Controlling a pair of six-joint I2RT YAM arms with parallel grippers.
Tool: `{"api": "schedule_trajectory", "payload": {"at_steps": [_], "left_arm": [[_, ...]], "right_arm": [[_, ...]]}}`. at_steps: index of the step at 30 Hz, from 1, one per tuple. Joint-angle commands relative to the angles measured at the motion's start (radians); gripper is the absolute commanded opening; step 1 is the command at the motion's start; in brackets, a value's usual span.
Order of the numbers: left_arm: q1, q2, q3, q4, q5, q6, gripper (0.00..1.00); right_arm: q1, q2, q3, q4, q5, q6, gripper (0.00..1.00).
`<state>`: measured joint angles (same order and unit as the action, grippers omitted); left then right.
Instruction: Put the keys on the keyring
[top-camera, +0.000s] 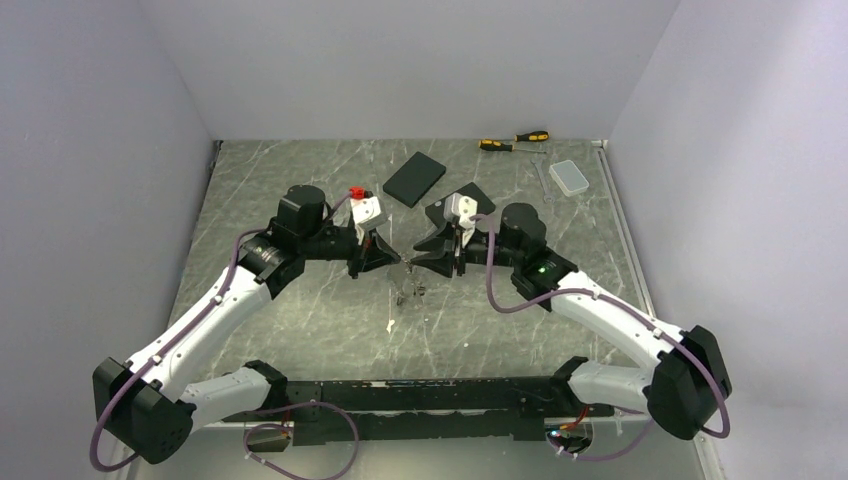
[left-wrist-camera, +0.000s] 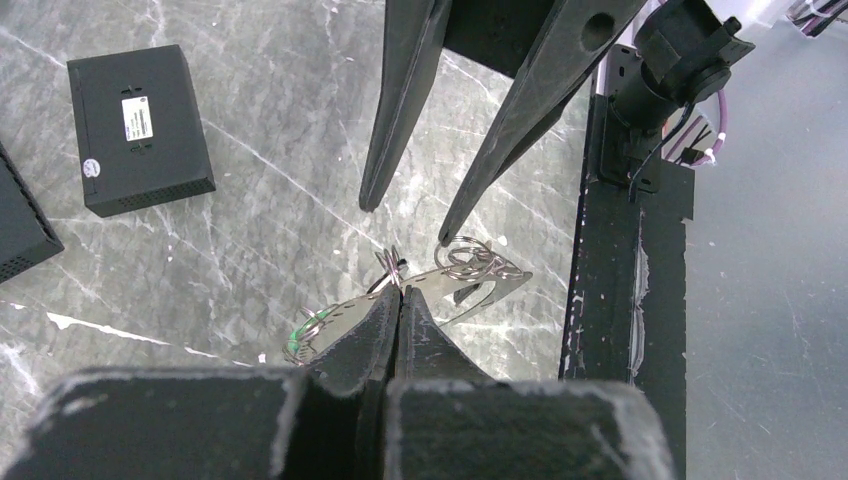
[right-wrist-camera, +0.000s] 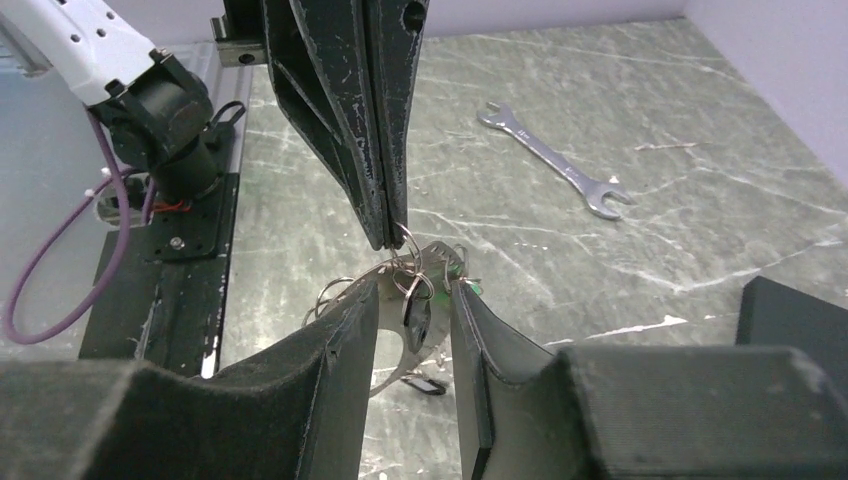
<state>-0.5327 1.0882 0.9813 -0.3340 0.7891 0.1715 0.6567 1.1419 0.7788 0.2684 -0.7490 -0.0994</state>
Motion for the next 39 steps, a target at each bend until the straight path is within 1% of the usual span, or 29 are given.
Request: {"api": "schedule_trajectory", "payload": {"at_steps": [1, 7, 13, 24, 28, 35, 39], "left_arm": [[-0.007, -0.021, 0.007, 0.055, 0.04, 0.016, 0.0], [-0.007, -0.019, 0.007, 0.053, 0.043, 0.017, 0.0], [-0.008, -0.02, 0.007, 0.051, 0.041, 0.02, 0.0], [-0.008, -0.024, 0.007, 0.053, 0.056, 0.022, 0.0], [-0.01, -0.025, 0.007, 0.053, 0.06, 0.023, 0.0], [-0.009, -0.024, 0.006, 0.053, 0.068, 0.023, 0.0], [-0.01, -0.026, 0.007, 0.053, 0.068, 0.025, 0.0]], "right_arm": [[-0.002, 0.04, 0.058, 0.04, -0.087, 0.014, 0.36], [-0.002, 0.068, 0.062, 0.076, -0.112, 0.037, 0.33], [-0.002, 0.095, 0.08, 0.082, -0.133, 0.041, 0.32], [-0.002, 0.114, 0.092, 0.076, -0.118, 0.033, 0.28], [-0.002, 0.119, 0.096, 0.073, -0.103, 0.029, 0.28], [-0.002, 0.127, 0.104, 0.072, -0.067, 0.029, 0.36], [-0.003, 0.125, 0.101, 0.071, -0.05, 0.027, 0.35]]}}
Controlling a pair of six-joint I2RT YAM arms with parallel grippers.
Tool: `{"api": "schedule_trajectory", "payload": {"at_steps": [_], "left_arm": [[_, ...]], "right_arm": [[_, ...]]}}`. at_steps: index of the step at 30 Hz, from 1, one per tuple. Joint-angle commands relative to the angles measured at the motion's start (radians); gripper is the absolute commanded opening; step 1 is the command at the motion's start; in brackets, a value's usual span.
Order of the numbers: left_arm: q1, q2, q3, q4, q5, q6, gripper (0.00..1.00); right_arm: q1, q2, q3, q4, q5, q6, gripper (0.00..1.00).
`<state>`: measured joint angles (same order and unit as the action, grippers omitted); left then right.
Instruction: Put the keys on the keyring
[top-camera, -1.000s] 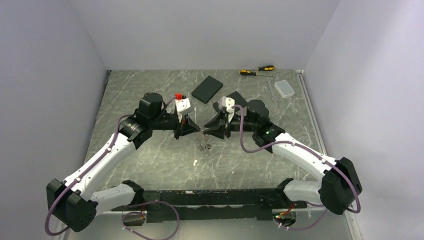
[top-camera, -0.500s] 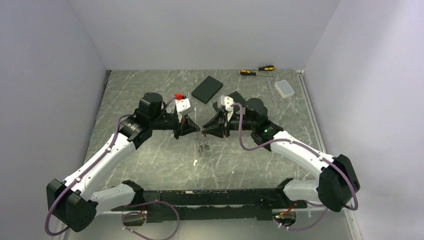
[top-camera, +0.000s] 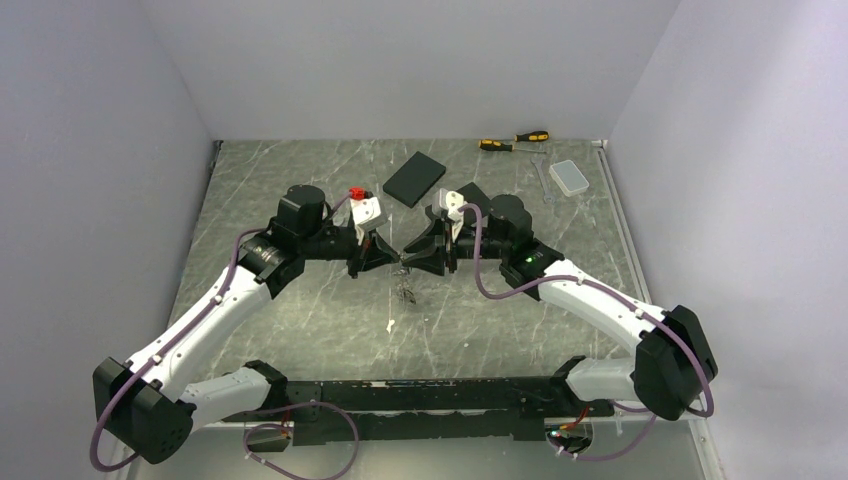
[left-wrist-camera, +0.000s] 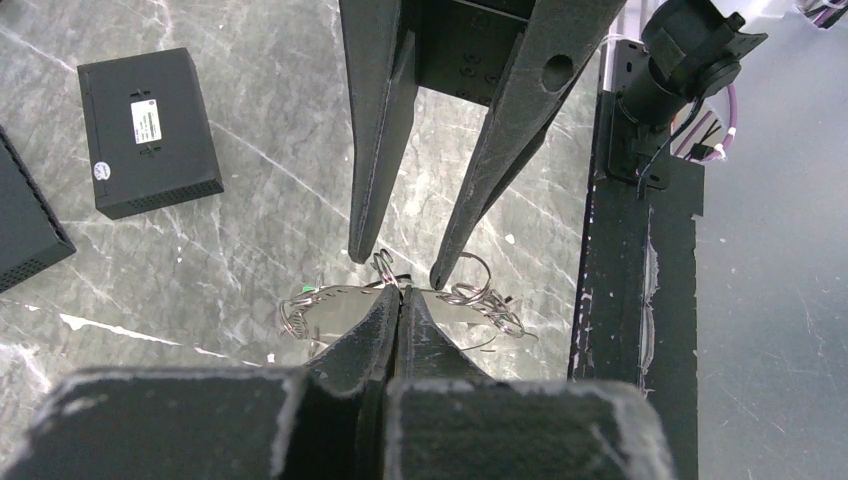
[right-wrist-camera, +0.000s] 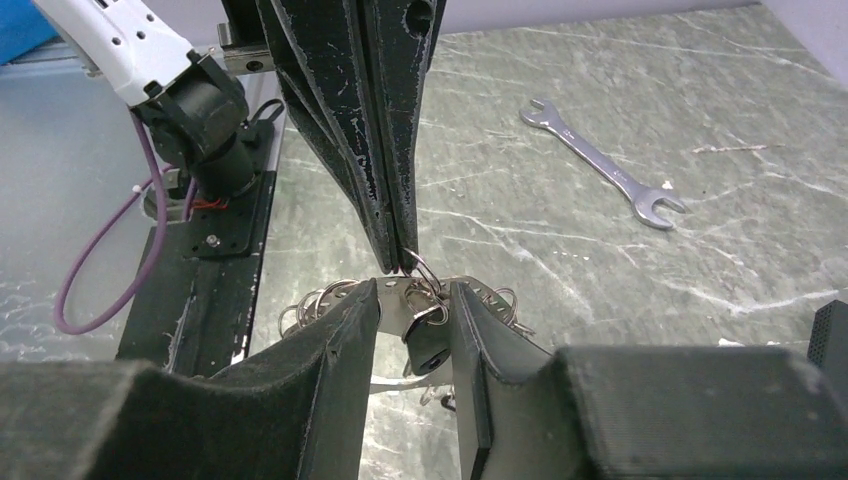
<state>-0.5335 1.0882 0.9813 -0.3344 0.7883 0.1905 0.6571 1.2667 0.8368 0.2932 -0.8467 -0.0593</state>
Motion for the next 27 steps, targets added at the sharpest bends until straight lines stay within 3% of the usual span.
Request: {"api": "schedule_trajectory", "payload": {"at_steps": [1, 14, 19, 22, 27], "left_arm": [[-0.009, -0.027, 0.007, 0.055, 0.069, 0.005, 0.0], [-0.011, -0.028, 0.005, 0.055, 0.068, 0.005, 0.0], [-0.011, -0.028, 0.005, 0.055, 0.07, 0.005, 0.0], [-0.012, -0.028, 0.005, 0.054, 0.071, 0.006, 0.0], [-0.012, -0.027, 0.005, 0.055, 0.073, 0.005, 0.0]], "right_arm": [[-0.004, 0.002, 0.044, 0.043, 0.047, -0.014, 0.35], [-0.004, 0.011, 0.043, 0.053, -0.015, -0.005, 0.13], [-0.005, 0.005, 0.037, 0.071, -0.018, 0.008, 0.09], [-0.005, 0.002, 0.025, 0.093, -0.028, 0.023, 0.1], [-0.004, -0.009, 0.015, 0.066, -0.011, 0.002, 0.3]]}}
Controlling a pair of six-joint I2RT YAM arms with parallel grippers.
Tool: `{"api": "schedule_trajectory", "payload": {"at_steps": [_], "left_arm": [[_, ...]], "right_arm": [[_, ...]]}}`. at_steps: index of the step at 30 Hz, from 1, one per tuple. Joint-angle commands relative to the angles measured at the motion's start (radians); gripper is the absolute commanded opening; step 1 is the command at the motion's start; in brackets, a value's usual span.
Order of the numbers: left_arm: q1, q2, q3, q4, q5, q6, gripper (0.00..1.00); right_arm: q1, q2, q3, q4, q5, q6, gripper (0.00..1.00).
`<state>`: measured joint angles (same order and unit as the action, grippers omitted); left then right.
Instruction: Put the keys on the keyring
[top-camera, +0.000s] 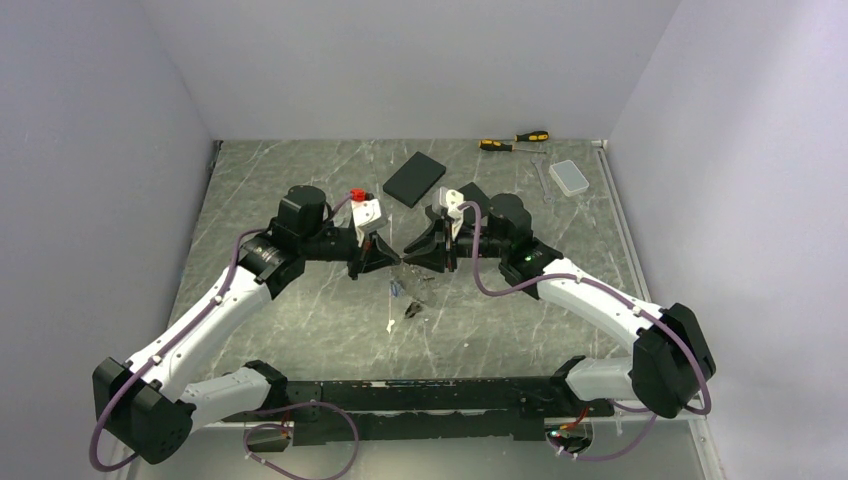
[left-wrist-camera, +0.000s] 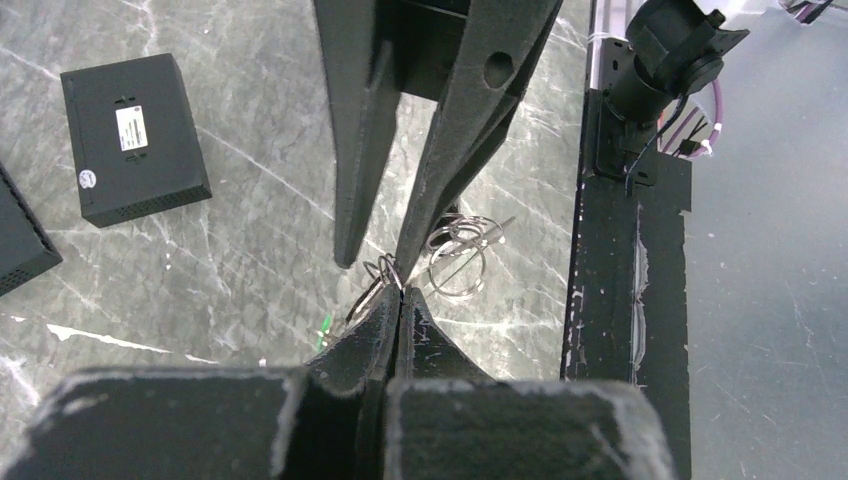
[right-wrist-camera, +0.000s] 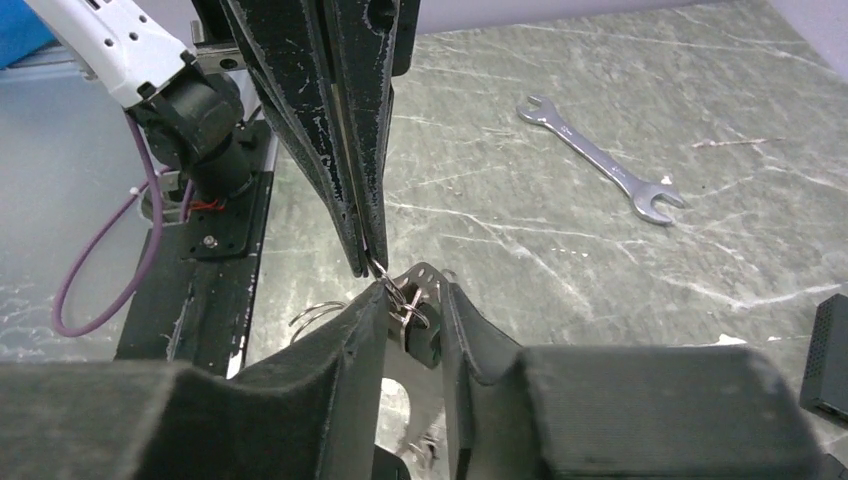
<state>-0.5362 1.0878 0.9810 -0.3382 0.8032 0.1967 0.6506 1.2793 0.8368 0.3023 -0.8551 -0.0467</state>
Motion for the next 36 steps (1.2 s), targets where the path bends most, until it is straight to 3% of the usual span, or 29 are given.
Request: {"api": "schedule_trajectory", "payload": {"at_steps": [1, 4, 11, 20, 29, 36], "left_arm": [[-0.01, -0.026, 0.005, 0.06, 0.058, 0.0, 0.0], [-0.01, -0.026, 0.005, 0.06, 0.058, -0.001, 0.0], [-0.01, -0.027, 0.004, 0.061, 0.054, -0.001, 0.0], [-0.01, -0.038, 0.005, 0.066, 0.045, -0.006, 0.0], [-0.01, -0.042, 0.004, 0.072, 0.05, -0.011, 0.0], [-0.01, -0.04, 0.004, 0.07, 0.051, -0.009, 0.0]], "right_arm": [[0.001, -0.024, 0.01, 0.057, 0.004, -0.012, 0.33], [0.002, -0.026, 0.005, 0.052, 0.013, -0.019, 0.36], [0.003, -0.026, 0.005, 0.046, 0.003, -0.023, 0.27], [0.002, -0.043, -0.028, 0.058, 0.016, -0.032, 0.39], [0.002, -0.037, -0.047, 0.103, -0.005, -0.024, 0.27], [0.001, -0.048, -0.05, 0.124, -0.023, -0.014, 0.31]]}}
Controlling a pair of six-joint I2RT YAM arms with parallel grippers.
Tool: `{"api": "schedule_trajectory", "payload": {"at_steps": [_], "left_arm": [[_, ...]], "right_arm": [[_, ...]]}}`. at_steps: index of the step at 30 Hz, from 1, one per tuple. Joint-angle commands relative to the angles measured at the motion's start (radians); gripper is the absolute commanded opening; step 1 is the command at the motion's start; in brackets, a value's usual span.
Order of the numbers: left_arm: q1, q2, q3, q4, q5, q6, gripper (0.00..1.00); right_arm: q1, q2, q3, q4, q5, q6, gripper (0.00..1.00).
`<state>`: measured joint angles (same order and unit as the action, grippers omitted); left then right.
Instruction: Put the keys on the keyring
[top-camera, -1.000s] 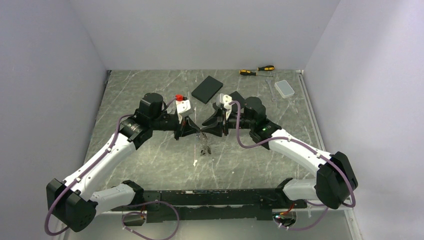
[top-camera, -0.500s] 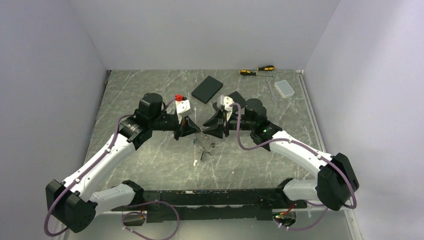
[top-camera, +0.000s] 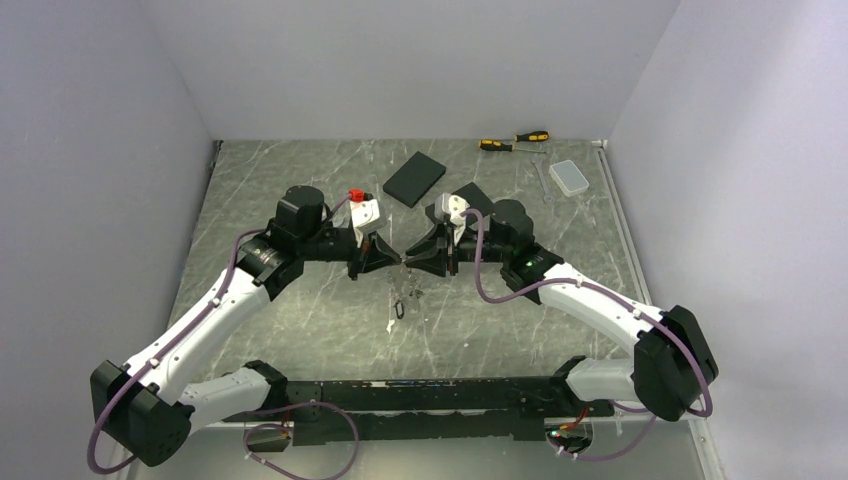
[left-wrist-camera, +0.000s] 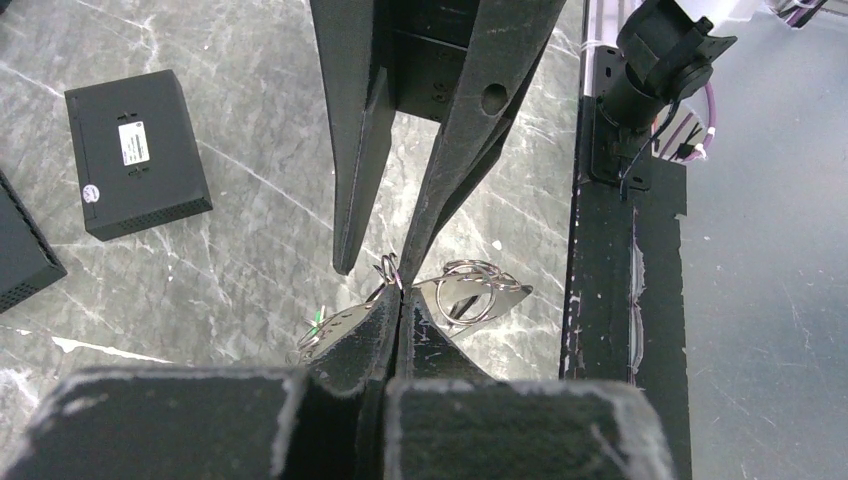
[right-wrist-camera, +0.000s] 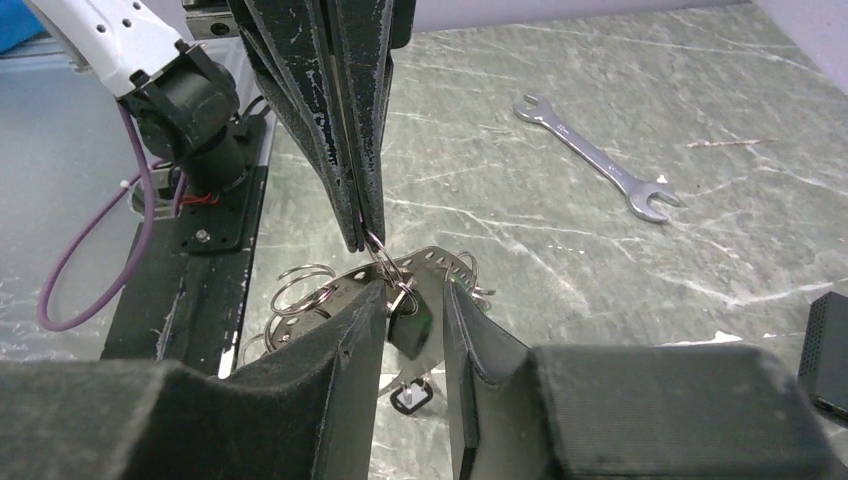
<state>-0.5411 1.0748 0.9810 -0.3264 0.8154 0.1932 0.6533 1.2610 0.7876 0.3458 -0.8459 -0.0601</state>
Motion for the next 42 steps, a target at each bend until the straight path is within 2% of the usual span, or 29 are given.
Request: {"api": "schedule_trajectory", "payload": {"at_steps": [1, 5, 9, 14, 18, 23, 42], "left_arm": [[-0.005, -0.027, 0.004, 0.059, 0.039, -0.006, 0.0], [-0.005, -0.026, 0.004, 0.059, 0.038, -0.006, 0.0], [-0.005, -0.026, 0.004, 0.059, 0.04, -0.006, 0.0], [-0.005, -0.026, 0.004, 0.059, 0.042, -0.005, 0.0], [-0.005, -0.026, 0.004, 0.059, 0.04, -0.006, 0.0], [-0.005, -0.024, 0.003, 0.059, 0.041, -0.005, 0.0], [-0.004, -0.02, 0.005, 0.053, 0.051, 0.004, 0.01]], "right_arm": [[-0.002, -0.033, -0.004, 0.086, -0.036, 0.001, 0.32], [-0.001, -0.037, -0.006, 0.086, -0.046, 0.0, 0.32], [-0.002, -0.037, -0.007, 0.09, -0.048, 0.003, 0.28], [-0.001, -0.035, -0.002, 0.092, -0.052, 0.003, 0.2], [-0.001, -0.032, -0.004, 0.095, -0.056, 0.005, 0.08], [-0.002, -0.036, -0.005, 0.096, -0.056, 0.003, 0.0], [-0.001, -0.077, -0.006, 0.061, -0.031, -0.022, 0.0]]}}
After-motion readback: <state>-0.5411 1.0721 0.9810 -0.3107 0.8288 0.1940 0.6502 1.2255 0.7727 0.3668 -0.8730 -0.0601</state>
